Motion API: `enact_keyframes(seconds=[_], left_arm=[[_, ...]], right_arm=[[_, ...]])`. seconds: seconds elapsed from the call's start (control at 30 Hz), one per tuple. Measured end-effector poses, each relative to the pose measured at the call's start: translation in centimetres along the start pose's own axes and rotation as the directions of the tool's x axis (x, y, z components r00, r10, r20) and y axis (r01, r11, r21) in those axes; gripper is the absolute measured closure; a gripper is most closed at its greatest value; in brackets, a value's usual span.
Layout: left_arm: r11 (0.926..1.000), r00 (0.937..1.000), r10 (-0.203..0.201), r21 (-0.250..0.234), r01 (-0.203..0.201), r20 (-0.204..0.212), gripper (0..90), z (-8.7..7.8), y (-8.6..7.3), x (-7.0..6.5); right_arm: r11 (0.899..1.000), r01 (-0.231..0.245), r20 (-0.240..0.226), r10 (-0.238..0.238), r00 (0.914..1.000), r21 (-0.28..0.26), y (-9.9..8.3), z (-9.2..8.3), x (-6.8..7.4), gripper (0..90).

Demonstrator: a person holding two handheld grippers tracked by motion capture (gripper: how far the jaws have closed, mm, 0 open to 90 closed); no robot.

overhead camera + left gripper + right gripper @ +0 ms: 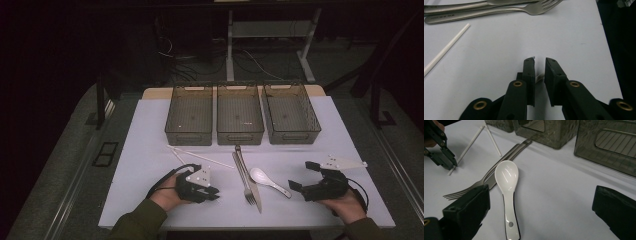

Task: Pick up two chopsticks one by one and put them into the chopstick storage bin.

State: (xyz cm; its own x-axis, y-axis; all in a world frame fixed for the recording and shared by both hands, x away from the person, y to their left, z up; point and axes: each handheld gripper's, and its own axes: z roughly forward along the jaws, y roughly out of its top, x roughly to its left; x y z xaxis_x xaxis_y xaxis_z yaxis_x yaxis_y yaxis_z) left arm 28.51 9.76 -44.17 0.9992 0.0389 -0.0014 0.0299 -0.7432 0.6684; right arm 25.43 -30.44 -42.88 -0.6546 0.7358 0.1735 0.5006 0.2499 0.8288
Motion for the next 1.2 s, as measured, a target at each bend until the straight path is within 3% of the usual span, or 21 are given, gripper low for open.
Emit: enact_keyframes(seconds=[0.33,0.7,1.0,1.2], left_arm=[[0.9985,0.9981,0.053,0.012,-0.053,0.032,73.9,1.0,1.1,-0.7],[0.9996,0.9983,0.025,-0.015,-0.024,0.053,82.9,1.4,1.1,0.1],[0.9997,0.9996,0.008,-0.024,-0.008,0.027,85.5,1.9,1.6,1.2],[0.9993,0.9996,-0.027,-0.025,0.027,0.0,85.9,2.1,1.8,2.1]], right_arm=[[1.0,-0.001,0.001,0.001,1.0,-0.001,0.0,0.0,0.0,1.4],[1.0,-0.001,0.001,0.001,1.0,0.0,0.0,0.0,0.0,1.4],[1.0,-0.001,0.0,0.001,1.0,-0.001,0.0,0.0,0.0,1.4],[1.0,-0.002,-0.001,0.002,1.0,0.0,0.0,0.0,0.0,1.4]])
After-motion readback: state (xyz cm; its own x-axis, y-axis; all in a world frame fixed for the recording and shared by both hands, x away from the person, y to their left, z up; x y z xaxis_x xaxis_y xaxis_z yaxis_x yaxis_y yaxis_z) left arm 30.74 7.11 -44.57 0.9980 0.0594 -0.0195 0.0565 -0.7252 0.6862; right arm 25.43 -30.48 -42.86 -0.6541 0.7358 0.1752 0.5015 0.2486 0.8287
